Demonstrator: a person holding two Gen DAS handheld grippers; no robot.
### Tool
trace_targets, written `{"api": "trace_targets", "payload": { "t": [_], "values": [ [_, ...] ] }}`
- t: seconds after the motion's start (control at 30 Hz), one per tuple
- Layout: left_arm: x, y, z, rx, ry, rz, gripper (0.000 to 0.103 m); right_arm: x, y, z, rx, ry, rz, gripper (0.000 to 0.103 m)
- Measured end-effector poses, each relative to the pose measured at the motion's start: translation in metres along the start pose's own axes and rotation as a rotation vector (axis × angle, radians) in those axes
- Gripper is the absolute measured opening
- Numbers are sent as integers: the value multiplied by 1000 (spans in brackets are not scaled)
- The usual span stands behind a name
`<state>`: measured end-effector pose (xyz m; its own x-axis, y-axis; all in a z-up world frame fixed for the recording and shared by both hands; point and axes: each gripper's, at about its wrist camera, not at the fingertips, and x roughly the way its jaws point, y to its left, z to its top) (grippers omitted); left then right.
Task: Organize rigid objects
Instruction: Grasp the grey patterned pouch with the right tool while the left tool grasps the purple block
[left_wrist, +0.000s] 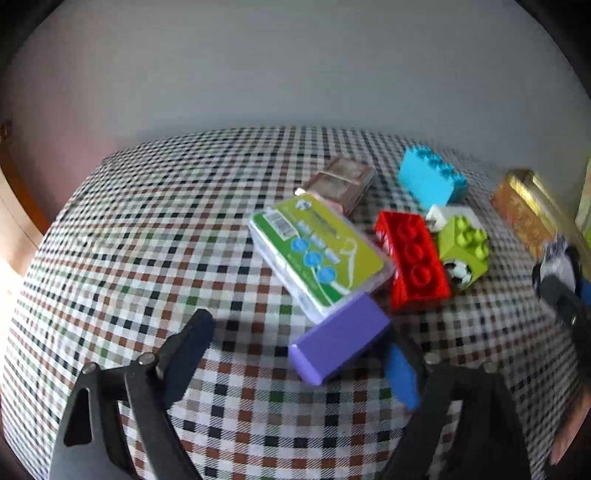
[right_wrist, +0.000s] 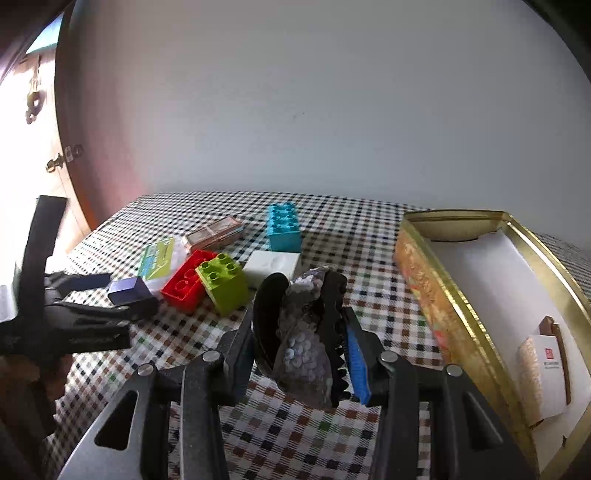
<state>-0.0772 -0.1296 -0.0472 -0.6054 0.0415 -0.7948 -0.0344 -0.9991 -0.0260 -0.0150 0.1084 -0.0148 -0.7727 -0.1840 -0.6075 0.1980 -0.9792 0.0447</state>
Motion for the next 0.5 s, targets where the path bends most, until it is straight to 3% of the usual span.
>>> {"api": "trace_targets", "payload": {
  "t": [0.1, 0.17, 0.37, 0.5],
  "values": [
    [-3, -7, 0, 27, -16, -18, 62, -2, 1, -2, -14, -11, -6, 46],
    [-5, -11, 1, 31, -25, -25, 39, -4, 0, -4, -12, -14, -3, 46],
    [-8, -13, 2, -9, -39, -21, 39, -11, 0, -3, -11, -62, -19, 46],
    [-21, -7, 0, -64, -107, -9, 39, -19, 1, -1, -21, -124, -47, 46]
  ]
}}
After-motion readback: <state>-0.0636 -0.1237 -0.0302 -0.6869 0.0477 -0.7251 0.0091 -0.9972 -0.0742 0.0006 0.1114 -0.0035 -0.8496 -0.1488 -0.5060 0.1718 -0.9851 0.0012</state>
